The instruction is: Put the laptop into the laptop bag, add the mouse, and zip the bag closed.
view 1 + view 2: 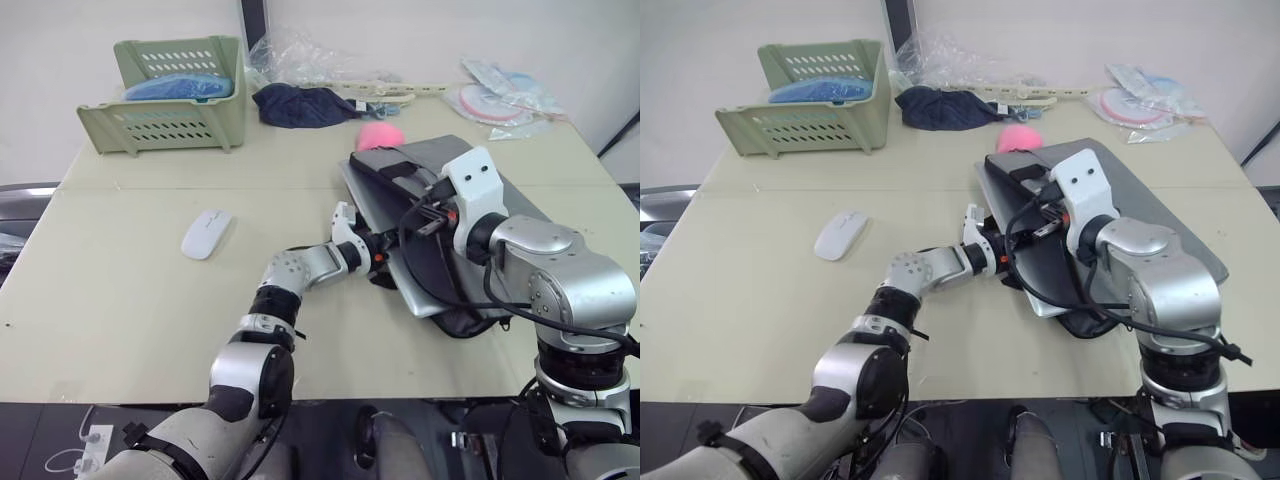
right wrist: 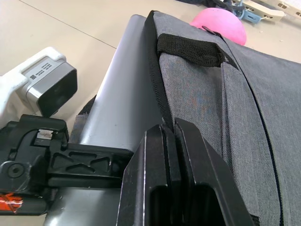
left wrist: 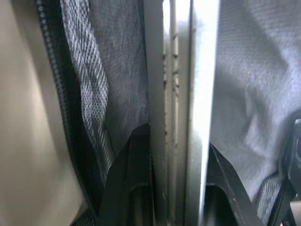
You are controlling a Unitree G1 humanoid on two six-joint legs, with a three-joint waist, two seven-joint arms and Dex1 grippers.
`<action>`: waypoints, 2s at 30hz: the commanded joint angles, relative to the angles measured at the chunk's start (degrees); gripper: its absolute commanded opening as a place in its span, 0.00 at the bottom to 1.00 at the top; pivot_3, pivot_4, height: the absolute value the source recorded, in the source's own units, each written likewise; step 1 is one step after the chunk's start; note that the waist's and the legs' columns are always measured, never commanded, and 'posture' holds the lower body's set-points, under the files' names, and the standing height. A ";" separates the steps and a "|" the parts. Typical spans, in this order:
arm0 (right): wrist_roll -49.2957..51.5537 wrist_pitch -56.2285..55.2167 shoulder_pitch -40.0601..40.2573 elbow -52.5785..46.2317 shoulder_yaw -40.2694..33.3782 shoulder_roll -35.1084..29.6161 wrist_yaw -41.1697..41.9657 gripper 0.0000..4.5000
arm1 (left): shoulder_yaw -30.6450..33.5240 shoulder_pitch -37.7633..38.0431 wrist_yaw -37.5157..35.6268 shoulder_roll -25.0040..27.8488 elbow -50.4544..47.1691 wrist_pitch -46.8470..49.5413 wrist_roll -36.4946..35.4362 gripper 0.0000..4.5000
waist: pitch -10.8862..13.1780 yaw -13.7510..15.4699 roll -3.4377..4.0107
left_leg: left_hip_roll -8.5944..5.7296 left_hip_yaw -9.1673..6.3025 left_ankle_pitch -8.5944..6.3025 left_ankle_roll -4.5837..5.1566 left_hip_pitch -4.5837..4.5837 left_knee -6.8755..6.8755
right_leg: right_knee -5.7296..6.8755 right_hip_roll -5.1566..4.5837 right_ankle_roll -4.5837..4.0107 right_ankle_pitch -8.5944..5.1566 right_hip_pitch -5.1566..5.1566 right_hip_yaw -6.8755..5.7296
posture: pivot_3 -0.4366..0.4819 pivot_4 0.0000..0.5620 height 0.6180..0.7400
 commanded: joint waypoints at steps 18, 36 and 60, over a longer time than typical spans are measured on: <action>1.37 -0.54 -2.57 -3.95 -0.08 0.57 -0.50 0.02 | -0.30 -4.85 -4.04 -9.25 2.56 -3.35 2.87 0.11 | 0.00 -0.01 0.00 | -0.01 0.00 0.00 0.01 0.00 0.00 | 0.00 -0.01 0.01 0.01 0.00 0.00 | 0.48 0.27 1.00; 1.29 -1.49 -1.56 -3.40 0.04 0.70 -0.66 0.00 | -4.15 2.32 -3.04 -4.27 -9.39 6.78 6.20 0.91 | 0.00 -0.11 0.01 | -0.01 0.01 0.00 0.01 0.00 0.00 | 0.01 -0.01 0.01 0.01 -0.03 0.01 | 0.48 0.27 1.00; 1.23 -2.61 -1.41 -2.36 0.32 0.92 -0.86 0.00 | -1.44 7.88 0.02 1.06 -21.00 13.47 5.99 0.91 | -0.01 -0.15 0.02 | 0.00 0.01 0.00 0.01 0.02 0.01 | 0.08 -0.01 0.01 0.01 -0.05 0.05 | 0.48 0.27 1.00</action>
